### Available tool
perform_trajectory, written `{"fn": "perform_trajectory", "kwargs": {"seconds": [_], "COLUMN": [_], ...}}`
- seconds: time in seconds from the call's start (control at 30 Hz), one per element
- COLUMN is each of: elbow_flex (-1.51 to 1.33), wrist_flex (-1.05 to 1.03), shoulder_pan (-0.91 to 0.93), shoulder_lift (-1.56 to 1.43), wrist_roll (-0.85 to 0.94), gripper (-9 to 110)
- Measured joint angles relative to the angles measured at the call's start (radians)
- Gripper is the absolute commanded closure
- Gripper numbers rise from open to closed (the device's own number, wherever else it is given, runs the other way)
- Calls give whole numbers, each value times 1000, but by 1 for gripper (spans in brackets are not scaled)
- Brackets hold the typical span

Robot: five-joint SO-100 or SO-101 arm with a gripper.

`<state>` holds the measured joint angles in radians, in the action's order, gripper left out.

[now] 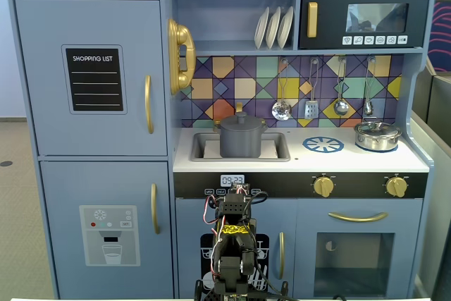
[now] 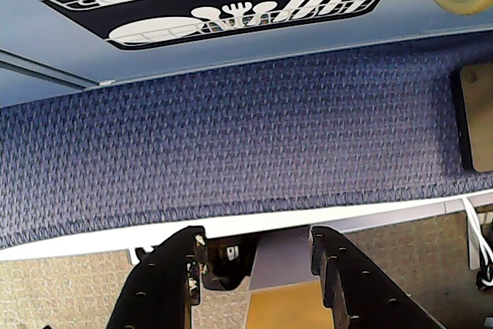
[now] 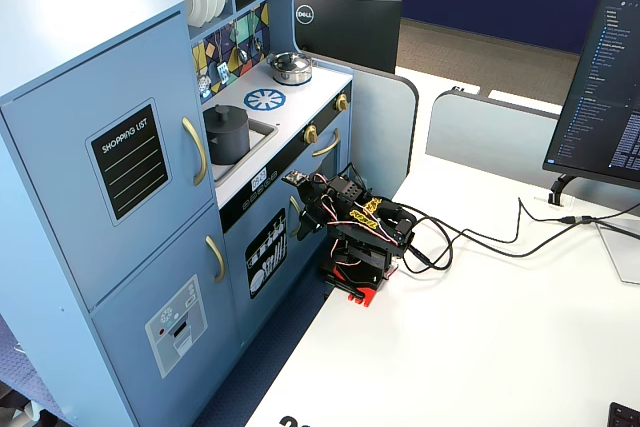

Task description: Take off the lid from the gray recipient and place it on the counter

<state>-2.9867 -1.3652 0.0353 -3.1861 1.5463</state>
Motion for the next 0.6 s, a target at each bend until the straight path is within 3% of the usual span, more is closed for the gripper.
{"fn": "perform_trajectory", "kwargs": {"seconds": [0.6], "elbow_flex": [9], "wrist_flex": [5], "shoulder_pan": [35], "shoulder_lift": [0], "wrist_roll": [-21], "gripper": [101]}}
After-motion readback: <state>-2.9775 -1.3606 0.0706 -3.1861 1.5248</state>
